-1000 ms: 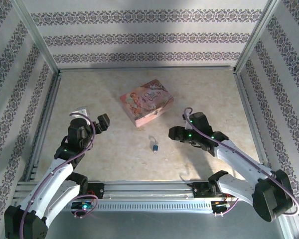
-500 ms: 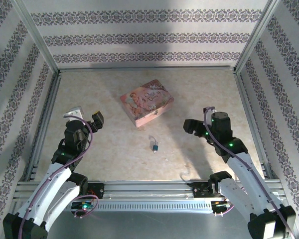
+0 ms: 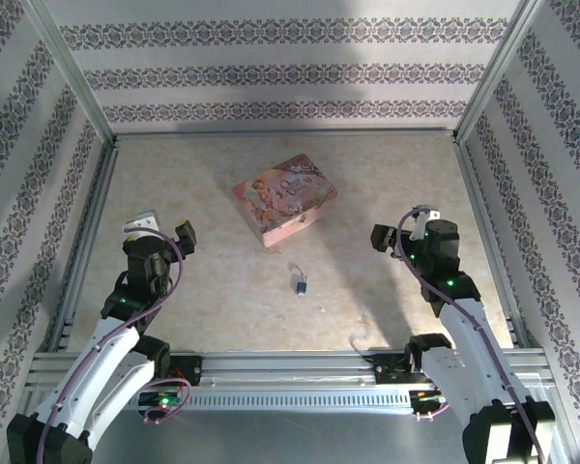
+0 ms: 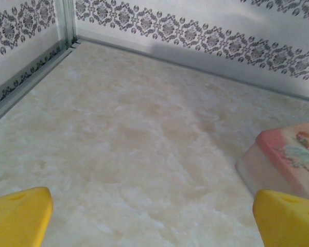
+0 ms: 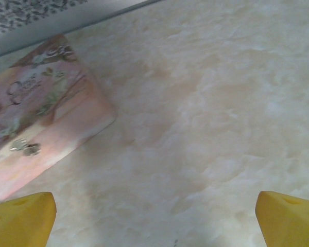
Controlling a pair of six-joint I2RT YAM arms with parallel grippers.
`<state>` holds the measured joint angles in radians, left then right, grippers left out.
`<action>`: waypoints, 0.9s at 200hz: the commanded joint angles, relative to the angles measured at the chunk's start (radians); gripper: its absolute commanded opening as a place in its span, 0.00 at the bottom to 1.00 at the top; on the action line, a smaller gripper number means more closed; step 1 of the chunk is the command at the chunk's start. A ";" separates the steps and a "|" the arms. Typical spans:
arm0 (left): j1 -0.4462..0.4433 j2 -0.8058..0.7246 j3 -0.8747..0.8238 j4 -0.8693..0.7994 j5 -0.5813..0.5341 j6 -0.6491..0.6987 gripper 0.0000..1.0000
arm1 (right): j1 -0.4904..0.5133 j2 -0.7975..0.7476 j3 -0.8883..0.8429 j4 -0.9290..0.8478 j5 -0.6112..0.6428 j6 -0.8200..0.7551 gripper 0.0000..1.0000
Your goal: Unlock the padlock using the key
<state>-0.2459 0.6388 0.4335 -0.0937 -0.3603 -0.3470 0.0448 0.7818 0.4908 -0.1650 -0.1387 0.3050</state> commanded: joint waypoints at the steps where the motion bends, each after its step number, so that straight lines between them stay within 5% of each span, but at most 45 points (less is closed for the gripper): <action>1: 0.019 -0.007 -0.020 0.033 -0.034 0.032 0.99 | -0.022 0.029 -0.056 0.166 0.101 -0.056 0.98; 47: 0.027 0.038 -0.029 0.095 -0.030 0.044 0.99 | -0.071 0.116 -0.127 0.361 0.189 -0.100 0.98; 180: 0.050 0.113 -0.050 0.192 -0.046 0.074 0.99 | -0.088 0.395 -0.243 0.884 0.160 -0.157 0.98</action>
<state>-0.2134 0.7444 0.4019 0.0509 -0.3874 -0.2913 -0.0376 1.1488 0.2584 0.5777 0.0151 0.1753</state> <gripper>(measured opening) 0.993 0.985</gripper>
